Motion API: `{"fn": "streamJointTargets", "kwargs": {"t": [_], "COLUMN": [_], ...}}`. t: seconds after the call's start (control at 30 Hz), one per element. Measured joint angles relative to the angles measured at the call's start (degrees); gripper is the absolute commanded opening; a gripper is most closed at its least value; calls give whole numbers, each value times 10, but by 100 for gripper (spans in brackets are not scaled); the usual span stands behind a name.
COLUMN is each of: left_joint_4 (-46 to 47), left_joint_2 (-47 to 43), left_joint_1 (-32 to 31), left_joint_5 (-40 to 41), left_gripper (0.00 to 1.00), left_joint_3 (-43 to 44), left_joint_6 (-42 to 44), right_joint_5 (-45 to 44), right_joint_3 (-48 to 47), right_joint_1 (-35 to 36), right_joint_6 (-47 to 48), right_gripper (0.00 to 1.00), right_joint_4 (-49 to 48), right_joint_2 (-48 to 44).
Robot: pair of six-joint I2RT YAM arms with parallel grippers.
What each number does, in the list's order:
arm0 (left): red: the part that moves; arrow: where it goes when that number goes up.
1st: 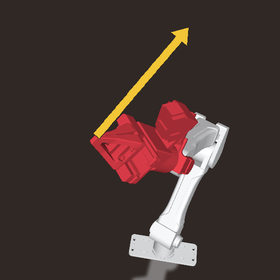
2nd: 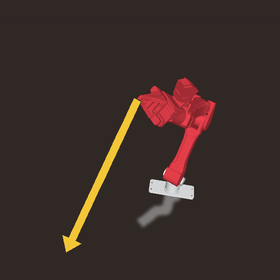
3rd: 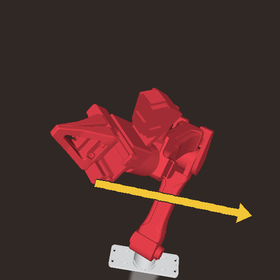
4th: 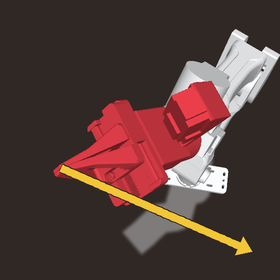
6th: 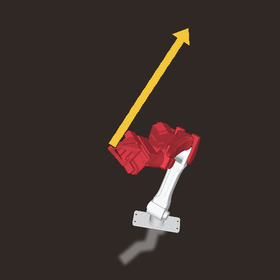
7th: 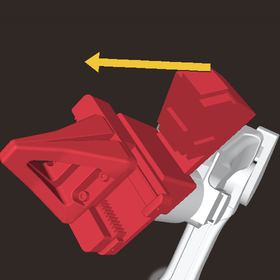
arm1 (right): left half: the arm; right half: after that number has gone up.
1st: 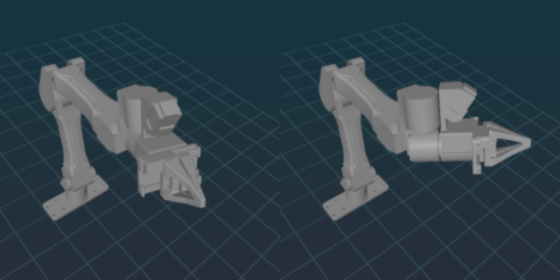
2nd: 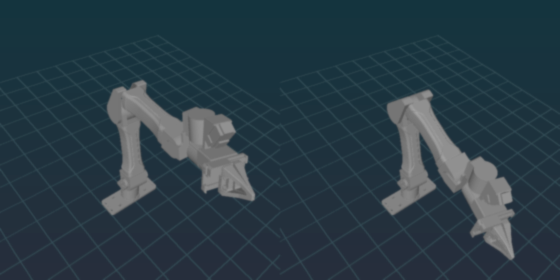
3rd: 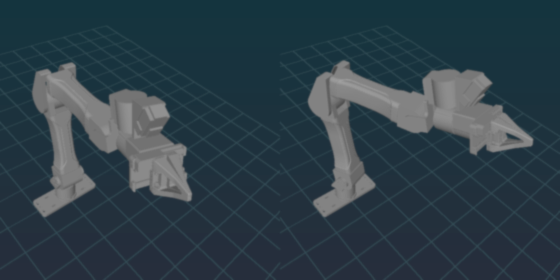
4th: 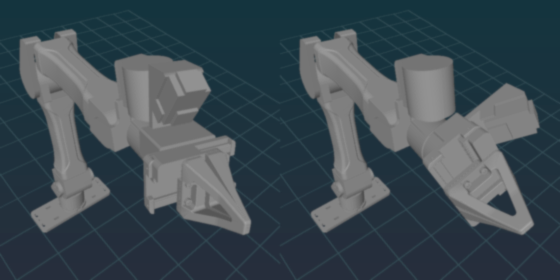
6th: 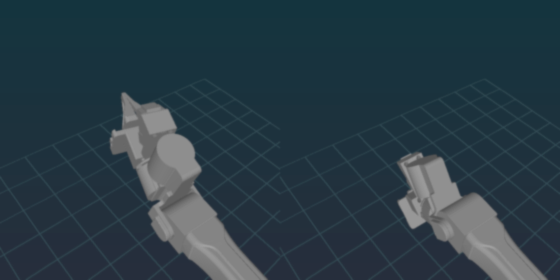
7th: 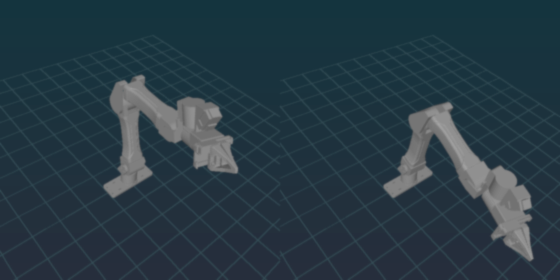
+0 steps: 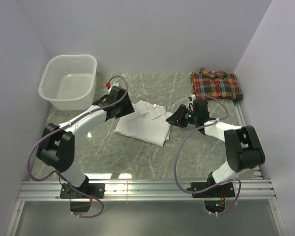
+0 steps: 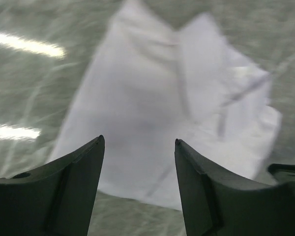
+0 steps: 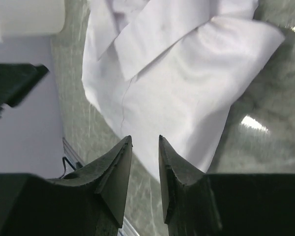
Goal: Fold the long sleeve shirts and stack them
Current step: Neatly place the folded shirt to the corner
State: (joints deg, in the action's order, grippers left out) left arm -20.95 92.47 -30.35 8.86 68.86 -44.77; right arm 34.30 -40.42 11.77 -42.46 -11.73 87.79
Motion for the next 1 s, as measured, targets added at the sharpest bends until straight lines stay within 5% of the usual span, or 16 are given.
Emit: {"fn": "streamJointTargets", "kwargs": {"t": [0.23, 0.47, 0.63, 0.83, 1.0], "left_joint_4": [26, 19, -12, -37, -67], "left_joint_2": [-3, -50, -106, -57, -12], "left_joint_1": [82, 89, 89, 100, 114], "left_joint_5": [-47, -73, -50, -57, -78], "left_gripper": [63, 68, 88, 91, 90], "left_joint_3": [-134, -194, -154, -78, -64], "left_joint_6": [-26, -41, -12, 38, 86], "right_joint_5": [-7, -58, -177, -240, -236], "right_joint_3": [-21, -49, -153, -236, -187], "right_joint_1": [-2, -34, -53, -122, -207], "right_joint_6": [-24, 18, 91, 83, -7], "right_gripper": [34, 35, 51, 82, 86], "right_joint_4": [-54, 23, 132, 165, 132], "right_joint_2": [141, 109, 43, 27, 34]}}
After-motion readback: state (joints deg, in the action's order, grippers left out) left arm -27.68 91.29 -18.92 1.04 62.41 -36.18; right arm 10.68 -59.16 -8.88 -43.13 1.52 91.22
